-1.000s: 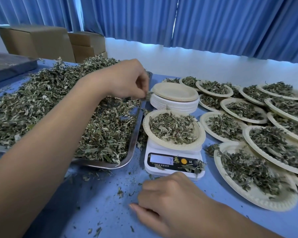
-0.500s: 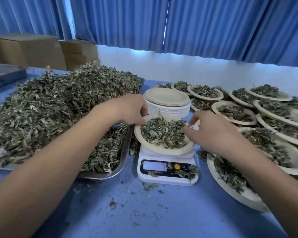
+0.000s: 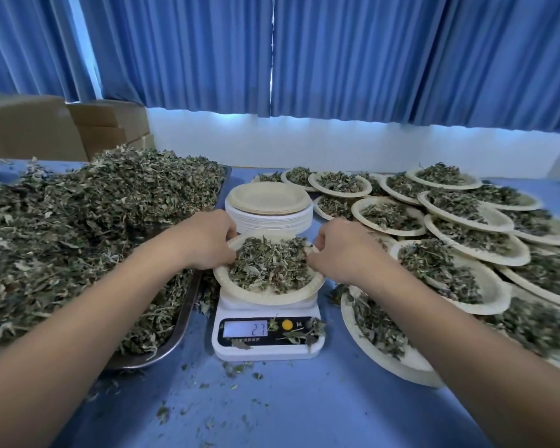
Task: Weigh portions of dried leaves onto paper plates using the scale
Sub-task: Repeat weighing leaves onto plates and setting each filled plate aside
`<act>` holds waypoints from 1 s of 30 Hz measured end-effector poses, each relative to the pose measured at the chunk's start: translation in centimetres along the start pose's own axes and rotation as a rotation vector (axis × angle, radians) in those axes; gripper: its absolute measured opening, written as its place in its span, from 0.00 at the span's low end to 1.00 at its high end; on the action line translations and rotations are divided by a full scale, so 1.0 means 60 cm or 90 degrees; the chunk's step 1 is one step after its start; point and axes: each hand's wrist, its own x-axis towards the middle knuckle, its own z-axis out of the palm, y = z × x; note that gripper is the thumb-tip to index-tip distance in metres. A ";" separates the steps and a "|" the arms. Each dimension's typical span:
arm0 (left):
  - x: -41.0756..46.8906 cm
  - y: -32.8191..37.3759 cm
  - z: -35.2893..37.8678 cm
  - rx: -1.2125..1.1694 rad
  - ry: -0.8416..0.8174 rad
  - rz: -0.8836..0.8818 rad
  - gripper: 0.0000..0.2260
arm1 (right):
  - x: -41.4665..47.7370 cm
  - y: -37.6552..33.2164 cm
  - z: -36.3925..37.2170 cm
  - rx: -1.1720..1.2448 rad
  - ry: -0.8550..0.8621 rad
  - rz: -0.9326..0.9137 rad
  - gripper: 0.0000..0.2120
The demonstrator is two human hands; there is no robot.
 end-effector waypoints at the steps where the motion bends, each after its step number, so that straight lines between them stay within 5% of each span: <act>1: 0.000 -0.001 0.001 -0.006 -0.003 0.001 0.07 | 0.000 0.003 0.000 0.002 -0.002 -0.002 0.11; 6: -0.001 0.003 0.002 -0.060 -0.030 0.017 0.04 | -0.005 0.013 -0.002 0.048 0.010 -0.011 0.18; 13: 0.022 0.085 -0.042 -0.161 0.032 0.046 0.17 | -0.014 0.072 -0.082 0.135 0.120 0.029 0.07; 30: 0.129 0.550 0.031 -0.141 0.072 0.318 0.15 | -0.148 0.463 -0.262 0.207 0.270 0.270 0.10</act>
